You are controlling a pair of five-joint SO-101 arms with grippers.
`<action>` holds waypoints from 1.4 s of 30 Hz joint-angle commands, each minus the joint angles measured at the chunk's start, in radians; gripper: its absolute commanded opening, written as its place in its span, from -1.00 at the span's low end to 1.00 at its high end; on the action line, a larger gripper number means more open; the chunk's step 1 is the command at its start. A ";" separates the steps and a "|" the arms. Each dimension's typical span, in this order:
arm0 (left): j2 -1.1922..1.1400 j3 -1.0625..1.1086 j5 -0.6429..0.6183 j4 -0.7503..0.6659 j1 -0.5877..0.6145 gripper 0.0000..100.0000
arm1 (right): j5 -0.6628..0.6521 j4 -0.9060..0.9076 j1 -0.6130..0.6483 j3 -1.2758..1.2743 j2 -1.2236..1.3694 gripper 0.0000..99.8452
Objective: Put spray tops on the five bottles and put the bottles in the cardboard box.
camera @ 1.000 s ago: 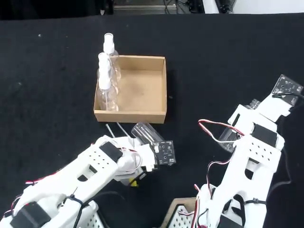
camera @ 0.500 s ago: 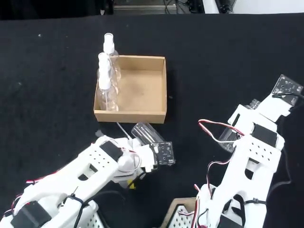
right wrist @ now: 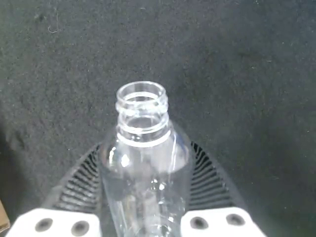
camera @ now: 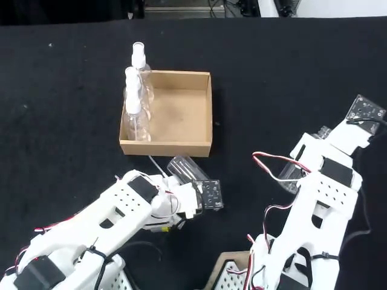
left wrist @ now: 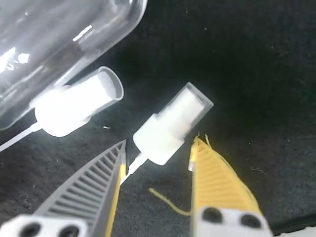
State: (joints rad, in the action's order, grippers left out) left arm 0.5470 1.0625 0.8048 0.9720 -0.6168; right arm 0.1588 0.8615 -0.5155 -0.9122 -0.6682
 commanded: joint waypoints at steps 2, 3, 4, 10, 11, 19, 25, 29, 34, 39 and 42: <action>0.000 -0.065 0.069 0.008 0.007 -0.32 | 0.009 -0.028 -0.023 0.039 0.002 -0.94; -0.002 -0.074 0.091 0.008 0.005 -0.34 | 0.009 -0.028 -0.023 0.039 0.002 -0.94; -0.002 -0.079 0.109 0.006 0.005 -0.35 | 0.009 -0.028 -0.023 0.039 0.002 -0.94; -0.003 -0.099 0.169 -0.003 0.010 -0.38 | 0.009 -0.028 -0.023 0.039 0.002 -0.94; -0.003 -0.099 0.169 -0.003 0.007 -0.39 | 0.009 -0.028 -0.023 0.039 0.002 -0.94; -0.003 -0.054 0.164 -0.084 0.005 -0.39 | 0.009 -0.028 -0.023 0.039 0.002 -0.94; -0.003 -0.031 0.164 -0.094 0.013 -0.39 | 0.009 -0.028 -0.023 0.039 0.002 -0.94; -0.003 -0.008 0.164 -0.095 0.015 -0.39 | 0.009 -0.028 -0.023 0.039 0.002 -0.94; -0.003 -0.008 0.164 -0.094 0.015 -0.39 | 0.009 -0.028 -0.023 0.039 0.002 -0.94; -0.005 -0.008 0.163 -0.095 0.015 -0.39 | 0.009 -0.028 -0.023 0.039 0.002 -0.94; -0.005 -0.008 0.163 -0.097 0.015 -0.39 | 0.009 -0.028 -0.023 0.039 0.002 -0.94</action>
State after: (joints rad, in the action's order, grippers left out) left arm 0.5439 1.0625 0.9628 0.8907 -0.6168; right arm 0.1588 0.8615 -0.5155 -0.9122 -0.6682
